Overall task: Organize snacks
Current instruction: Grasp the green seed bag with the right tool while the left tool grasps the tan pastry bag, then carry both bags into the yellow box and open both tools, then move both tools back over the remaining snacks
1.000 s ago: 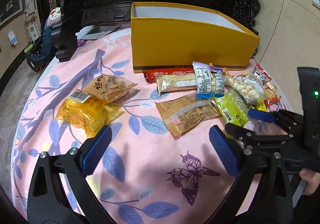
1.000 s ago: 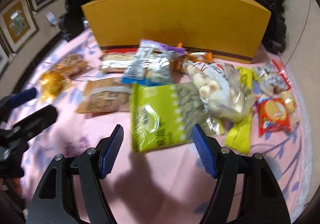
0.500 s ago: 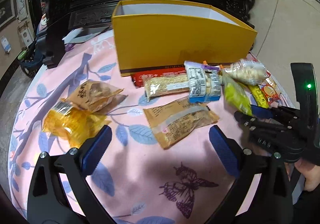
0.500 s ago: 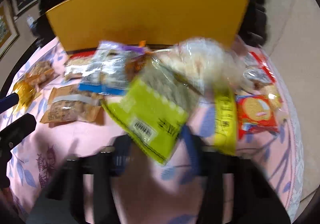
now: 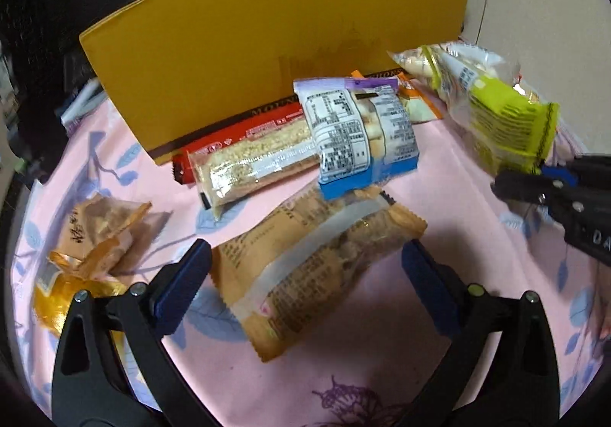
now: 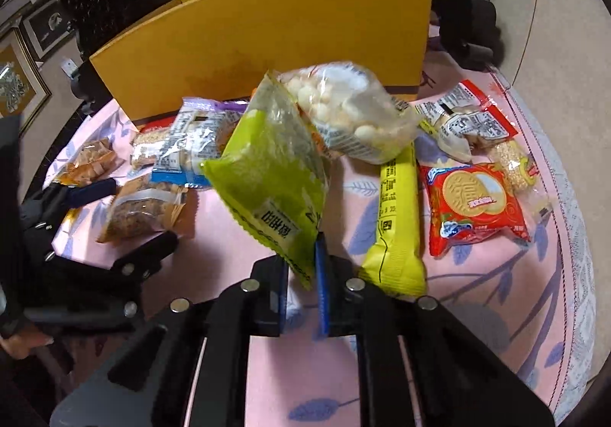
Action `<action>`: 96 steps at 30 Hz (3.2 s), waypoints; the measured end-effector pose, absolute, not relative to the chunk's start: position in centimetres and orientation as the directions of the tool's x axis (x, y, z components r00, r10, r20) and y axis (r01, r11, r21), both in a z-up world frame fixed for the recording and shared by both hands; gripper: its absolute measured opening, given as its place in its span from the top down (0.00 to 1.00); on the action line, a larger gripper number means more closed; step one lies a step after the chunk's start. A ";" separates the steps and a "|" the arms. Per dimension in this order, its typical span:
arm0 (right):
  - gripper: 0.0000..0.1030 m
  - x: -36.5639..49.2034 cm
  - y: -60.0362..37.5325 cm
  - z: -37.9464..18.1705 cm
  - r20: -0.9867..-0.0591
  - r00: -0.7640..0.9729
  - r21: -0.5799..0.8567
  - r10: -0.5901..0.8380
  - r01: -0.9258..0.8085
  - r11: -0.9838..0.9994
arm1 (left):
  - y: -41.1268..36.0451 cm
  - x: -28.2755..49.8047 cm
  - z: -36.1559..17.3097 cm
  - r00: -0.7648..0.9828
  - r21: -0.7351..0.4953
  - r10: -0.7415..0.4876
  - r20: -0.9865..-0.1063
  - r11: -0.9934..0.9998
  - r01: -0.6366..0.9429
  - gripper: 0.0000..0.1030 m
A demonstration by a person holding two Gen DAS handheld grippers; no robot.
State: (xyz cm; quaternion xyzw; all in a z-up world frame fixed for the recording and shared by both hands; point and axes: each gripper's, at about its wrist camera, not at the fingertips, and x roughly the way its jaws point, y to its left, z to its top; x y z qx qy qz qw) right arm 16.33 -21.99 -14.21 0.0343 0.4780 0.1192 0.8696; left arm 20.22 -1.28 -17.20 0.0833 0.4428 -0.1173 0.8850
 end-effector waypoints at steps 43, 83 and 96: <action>0.83 16.2 -19.1 -9.4 -0.744 0.622 0.105 0.245 -0.253 0.962 | 1.3 19.3 -15.1 0.626 -0.127 -0.206 -0.752 0.977 0.168 0.70; 0.78 28.7 -17.5 2.2 -0.650 0.702 0.147 0.290 -0.258 0.955 | 0.9 32.2 3.2 0.719 -0.072 -0.148 -0.679 0.988 0.136 0.64; 0.44 32.2 -16.8 0.9 -0.677 0.714 0.036 0.175 -0.206 0.978 | 3.1 31.9 4.1 0.801 -0.061 -0.100 -0.590 0.995 0.079 0.07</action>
